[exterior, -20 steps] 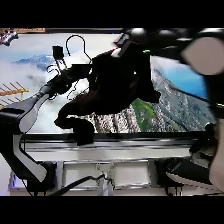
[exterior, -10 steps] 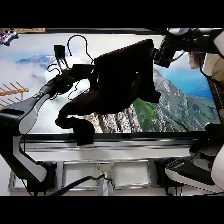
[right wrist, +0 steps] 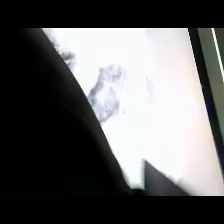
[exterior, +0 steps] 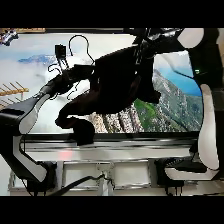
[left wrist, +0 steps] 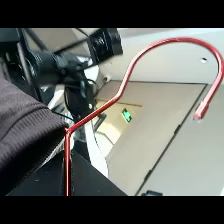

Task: Fold the clothes and pants, and hang the long-sleeved shirts on hangers.

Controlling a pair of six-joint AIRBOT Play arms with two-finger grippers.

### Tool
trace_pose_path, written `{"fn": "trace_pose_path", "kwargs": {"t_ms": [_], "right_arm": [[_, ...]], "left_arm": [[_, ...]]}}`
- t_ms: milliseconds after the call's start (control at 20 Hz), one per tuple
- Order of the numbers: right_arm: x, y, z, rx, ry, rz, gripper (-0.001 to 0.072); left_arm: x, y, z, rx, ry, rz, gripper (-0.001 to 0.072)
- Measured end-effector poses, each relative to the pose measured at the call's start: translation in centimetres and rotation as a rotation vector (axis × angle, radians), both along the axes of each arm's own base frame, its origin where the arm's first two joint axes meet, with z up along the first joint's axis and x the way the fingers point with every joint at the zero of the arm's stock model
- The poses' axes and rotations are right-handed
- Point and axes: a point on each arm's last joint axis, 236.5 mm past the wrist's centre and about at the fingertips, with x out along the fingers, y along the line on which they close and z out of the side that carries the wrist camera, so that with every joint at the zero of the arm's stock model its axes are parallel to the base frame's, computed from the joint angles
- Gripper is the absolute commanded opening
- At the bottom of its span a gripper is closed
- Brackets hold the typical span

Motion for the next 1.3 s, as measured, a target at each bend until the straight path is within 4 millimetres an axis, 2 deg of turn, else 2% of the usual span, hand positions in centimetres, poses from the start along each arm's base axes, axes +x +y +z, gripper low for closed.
{"fn": "trace_pose_path", "kwargs": {"t_ms": [100,200,250,350,500,750,900,1000,1100,1200,1300], "right_arm": [[0.5,0.6,-0.7,0.019,0.012,0.003,0.0033],[0.7,0.7,-0.9,0.018,0.015,0.001,0.0031],[0.6,0.6,-1.0,0.012,0.013,0.004,0.0031],[0.4,0.6,-0.2,0.014,-0.005,0.008,0.0031],[-0.4,1.0,1.2,0.026,-0.032,0.022,0.0031],[-3.2,1.9,3.3,0.027,-0.052,0.072,0.0031],[-4.8,2.1,4.3,0.020,-0.055,0.094,0.0031],[-5.7,2.0,5.3,0.041,-0.057,0.080,0.0031],[-6.3,1.7,6.4,0.083,-0.046,0.032,0.0031],[-6.8,1.2,7.4,0.143,-0.017,-0.045,0.0031],[-7.0,0.8,8.2,0.214,0.022,-0.132,0.0031]], "left_arm": [[0.1,0.1,0.0,-0.002,0.007,0.002,0.0041],[0.1,0.5,0.6,-0.031,-0.002,0.007,0.0449],[0.2,0.7,0.9,-0.039,-0.004,0.011,0.0513],[0.7,1.1,0.9,-0.050,0.008,0.025,0.0513],[2.4,3.1,2.3,-0.128,0.028,0.098,0.0513],[7.9,8.2,4.6,-0.295,0.132,0.326,0.0492],[10.5,10.6,4.7,-0.338,0.193,0.429,0.0249],[12.1,12.3,4.8,-0.345,0.228,0.494,0.0130],[13.3,13.9,5.6,-0.337,0.250,0.560,0.0097],[14.0,15.7,7.5,-0.315,0.258,0.634,0.0071],[14.0,16.2,10.0,-0.199,0.239,0.715,0.0066]]}}
